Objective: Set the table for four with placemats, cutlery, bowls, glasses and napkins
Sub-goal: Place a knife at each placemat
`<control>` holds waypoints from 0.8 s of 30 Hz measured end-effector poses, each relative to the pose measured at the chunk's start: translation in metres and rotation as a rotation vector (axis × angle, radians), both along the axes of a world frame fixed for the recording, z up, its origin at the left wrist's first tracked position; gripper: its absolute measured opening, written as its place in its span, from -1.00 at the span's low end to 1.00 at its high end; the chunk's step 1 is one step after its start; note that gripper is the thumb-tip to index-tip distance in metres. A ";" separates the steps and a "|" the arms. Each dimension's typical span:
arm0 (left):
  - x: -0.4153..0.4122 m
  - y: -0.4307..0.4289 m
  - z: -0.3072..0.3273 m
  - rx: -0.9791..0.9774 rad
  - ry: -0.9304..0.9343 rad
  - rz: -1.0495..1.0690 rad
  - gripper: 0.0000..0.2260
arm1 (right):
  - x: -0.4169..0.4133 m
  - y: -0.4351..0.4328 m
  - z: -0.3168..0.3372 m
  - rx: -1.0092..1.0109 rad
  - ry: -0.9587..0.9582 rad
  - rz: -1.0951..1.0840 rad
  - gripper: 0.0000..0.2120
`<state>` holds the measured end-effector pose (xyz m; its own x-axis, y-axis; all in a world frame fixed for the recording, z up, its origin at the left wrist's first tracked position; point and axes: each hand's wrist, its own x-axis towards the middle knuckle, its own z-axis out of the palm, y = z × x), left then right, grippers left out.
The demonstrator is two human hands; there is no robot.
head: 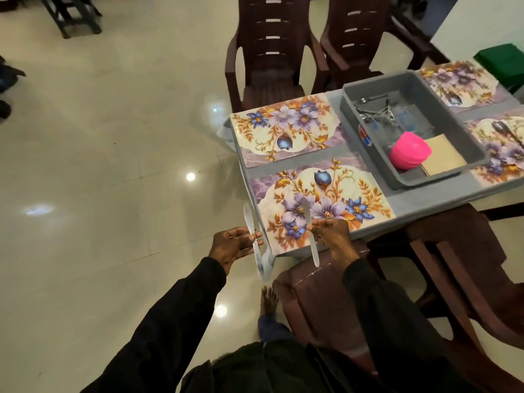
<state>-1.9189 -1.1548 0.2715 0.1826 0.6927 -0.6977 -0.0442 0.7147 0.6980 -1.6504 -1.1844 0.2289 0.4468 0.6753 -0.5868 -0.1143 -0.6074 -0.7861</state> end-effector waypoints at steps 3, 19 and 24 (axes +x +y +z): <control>0.022 0.030 -0.005 -0.024 0.008 0.007 -0.80 | 0.031 0.024 -0.014 -0.020 -0.028 -0.051 -0.92; 0.077 0.113 -0.034 -0.098 0.043 -0.044 -0.87 | 0.107 0.107 -0.086 -0.146 -0.374 -0.099 -0.96; 0.067 0.119 -0.040 -0.108 0.048 -0.038 -0.79 | 0.104 0.115 -0.099 -0.168 -0.545 -0.065 -0.97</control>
